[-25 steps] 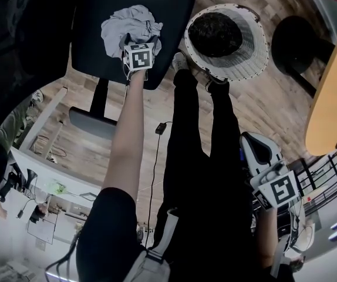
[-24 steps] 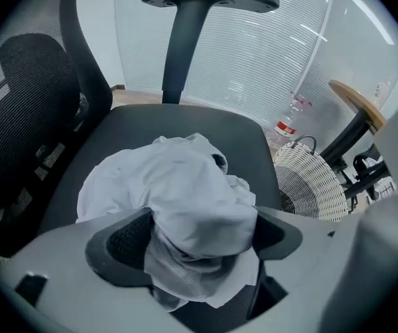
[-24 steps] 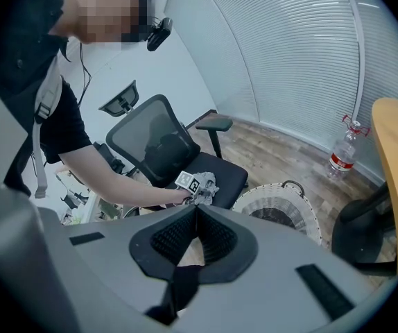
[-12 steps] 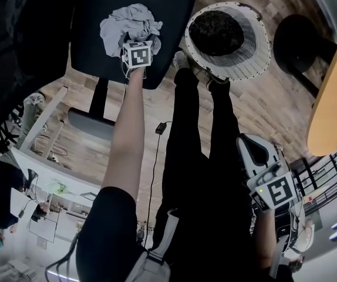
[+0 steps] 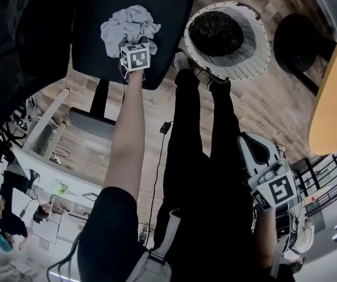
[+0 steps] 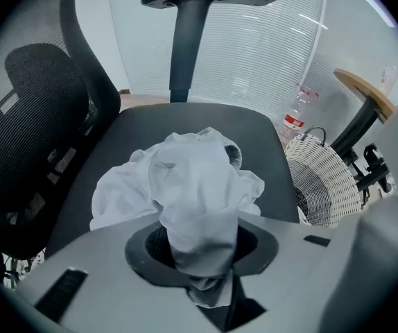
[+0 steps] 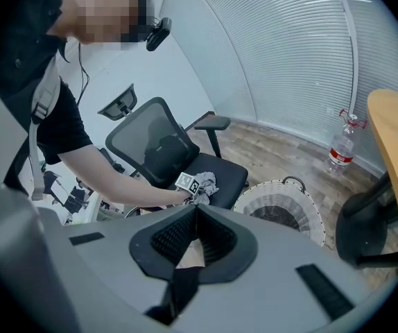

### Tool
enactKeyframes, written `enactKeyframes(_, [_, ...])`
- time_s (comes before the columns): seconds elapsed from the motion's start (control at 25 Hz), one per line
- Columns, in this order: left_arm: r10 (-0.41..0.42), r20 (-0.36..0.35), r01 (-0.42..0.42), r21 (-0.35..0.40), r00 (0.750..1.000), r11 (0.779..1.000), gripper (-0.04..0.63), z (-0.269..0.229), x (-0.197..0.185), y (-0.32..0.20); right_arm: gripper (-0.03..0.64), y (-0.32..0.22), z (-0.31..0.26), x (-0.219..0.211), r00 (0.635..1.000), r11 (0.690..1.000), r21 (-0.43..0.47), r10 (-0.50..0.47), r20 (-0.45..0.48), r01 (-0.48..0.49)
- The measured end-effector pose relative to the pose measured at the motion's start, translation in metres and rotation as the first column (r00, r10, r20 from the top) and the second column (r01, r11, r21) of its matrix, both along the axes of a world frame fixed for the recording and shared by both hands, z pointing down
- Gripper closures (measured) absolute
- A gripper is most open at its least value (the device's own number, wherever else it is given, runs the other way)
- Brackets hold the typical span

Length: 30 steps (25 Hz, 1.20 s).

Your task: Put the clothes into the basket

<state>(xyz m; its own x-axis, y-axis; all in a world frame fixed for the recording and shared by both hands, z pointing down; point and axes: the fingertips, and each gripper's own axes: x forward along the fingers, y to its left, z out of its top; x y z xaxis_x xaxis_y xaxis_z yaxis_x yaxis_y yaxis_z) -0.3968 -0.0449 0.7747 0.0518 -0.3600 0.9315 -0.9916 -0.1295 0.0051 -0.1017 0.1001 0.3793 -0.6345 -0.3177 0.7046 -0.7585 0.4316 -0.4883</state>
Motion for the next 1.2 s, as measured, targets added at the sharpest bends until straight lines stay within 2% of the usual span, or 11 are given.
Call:
enactKeyframes(0.12, [-0.019,-0.013,0.019,-0.001,1.000,1.000,0.494,-0.005,-0.001,0.000,0.600,0.002,-0.005,0.002,1.000,1.000,0.009,-0.004,-0.001,0.004])
enactKeyframes(0.24, [-0.011,-0.014,0.011,-0.016,1.000,1.000,0.505,-0.012,-0.002,0.000,0.600,0.001,-0.011,0.004,1.000,1.000,0.025,-0.013,-0.019,0.014])
enactKeyframes(0.6, [-0.012,0.018,0.012,-0.019,1.000,1.000,0.512,-0.040,-0.009,0.004,0.600,-0.012,-0.035,0.009,1.000,0.995,0.097,-0.007,-0.024,0.009])
enactKeyframes(1.2, [0.020,-0.015,-0.019,0.041,1.000,0.999,0.515,-0.129,-0.005,0.020,0.600,-0.039,-0.088,-0.001,1.000,0.965,0.264,-0.014,0.015,0.010])
